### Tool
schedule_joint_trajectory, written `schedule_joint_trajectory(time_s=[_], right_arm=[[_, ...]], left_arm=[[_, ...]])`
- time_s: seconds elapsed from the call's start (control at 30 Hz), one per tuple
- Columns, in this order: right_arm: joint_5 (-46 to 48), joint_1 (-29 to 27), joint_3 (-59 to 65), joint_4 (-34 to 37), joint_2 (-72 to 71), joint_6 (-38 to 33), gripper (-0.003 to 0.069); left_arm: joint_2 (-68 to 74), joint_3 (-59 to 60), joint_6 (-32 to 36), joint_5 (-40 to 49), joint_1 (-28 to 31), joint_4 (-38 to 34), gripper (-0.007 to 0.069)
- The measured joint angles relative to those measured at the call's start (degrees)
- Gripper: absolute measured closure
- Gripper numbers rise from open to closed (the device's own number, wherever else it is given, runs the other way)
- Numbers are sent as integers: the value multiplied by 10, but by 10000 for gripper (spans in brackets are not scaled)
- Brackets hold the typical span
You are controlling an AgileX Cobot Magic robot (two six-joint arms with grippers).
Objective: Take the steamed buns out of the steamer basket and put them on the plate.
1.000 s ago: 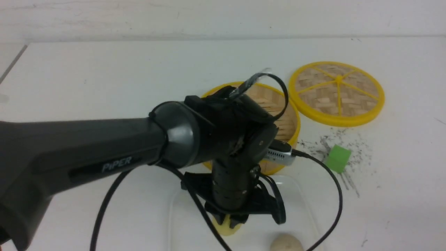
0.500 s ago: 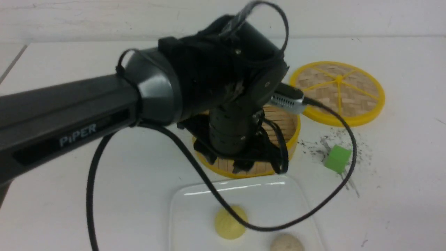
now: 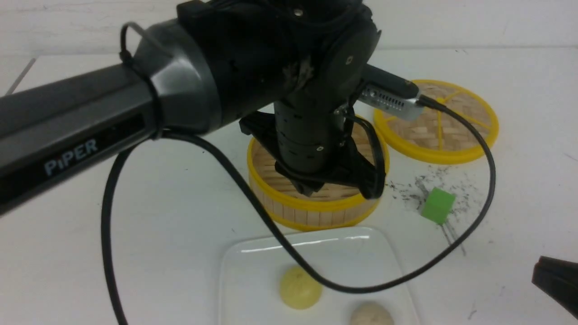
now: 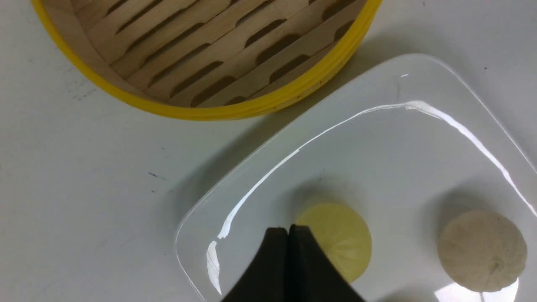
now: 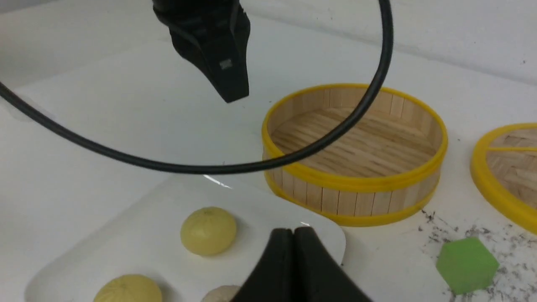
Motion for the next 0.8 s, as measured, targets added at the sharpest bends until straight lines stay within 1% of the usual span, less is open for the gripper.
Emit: schedule_joint_trajectory(time_s=[0.6, 0.8], right_arm=[[-6, 0, 0, -4, 1, 0, 646], [-8, 0, 1, -5, 1, 0, 640]], left_arm=[[0, 0, 1, 0, 0, 8, 622], [0, 0, 4, 0, 0, 46, 617]])
